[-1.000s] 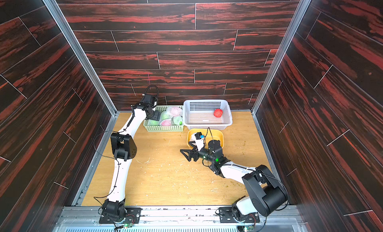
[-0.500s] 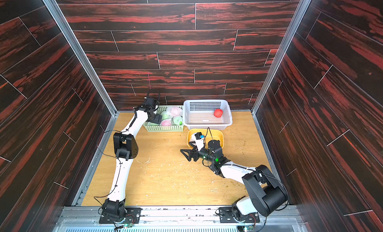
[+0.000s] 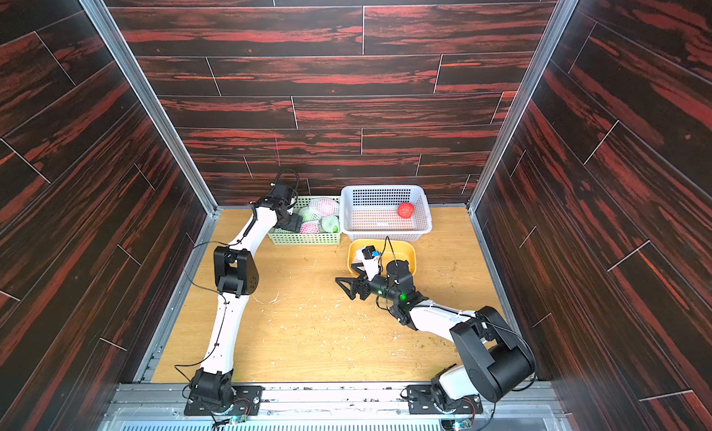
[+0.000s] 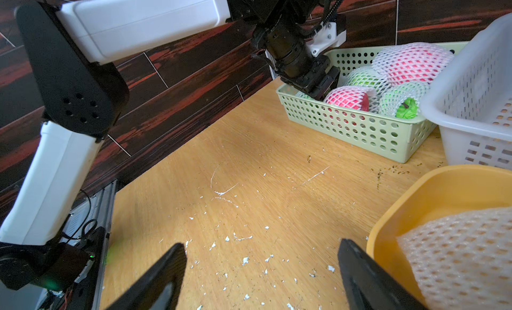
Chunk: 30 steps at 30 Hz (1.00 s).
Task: Remove foam nets from apples
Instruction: Pick up the apple from the basket.
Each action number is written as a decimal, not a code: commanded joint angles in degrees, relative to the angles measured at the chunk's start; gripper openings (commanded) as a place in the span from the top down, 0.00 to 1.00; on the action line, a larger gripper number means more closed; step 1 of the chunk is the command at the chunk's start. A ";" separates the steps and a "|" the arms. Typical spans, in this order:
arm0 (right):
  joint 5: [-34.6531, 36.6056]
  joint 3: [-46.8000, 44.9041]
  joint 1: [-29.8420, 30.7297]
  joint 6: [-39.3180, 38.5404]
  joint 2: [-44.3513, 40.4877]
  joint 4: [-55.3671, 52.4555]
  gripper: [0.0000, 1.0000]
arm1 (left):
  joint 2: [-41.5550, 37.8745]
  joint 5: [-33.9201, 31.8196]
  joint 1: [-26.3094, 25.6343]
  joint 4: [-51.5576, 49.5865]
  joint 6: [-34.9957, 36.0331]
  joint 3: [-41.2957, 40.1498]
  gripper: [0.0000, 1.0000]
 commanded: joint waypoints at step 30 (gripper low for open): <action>1.81 1.18 0.36 -1.61 -1.02 -1.51 0.12 | -10.62 0.91 0.13 2.83 -0.18 -5.84 0.43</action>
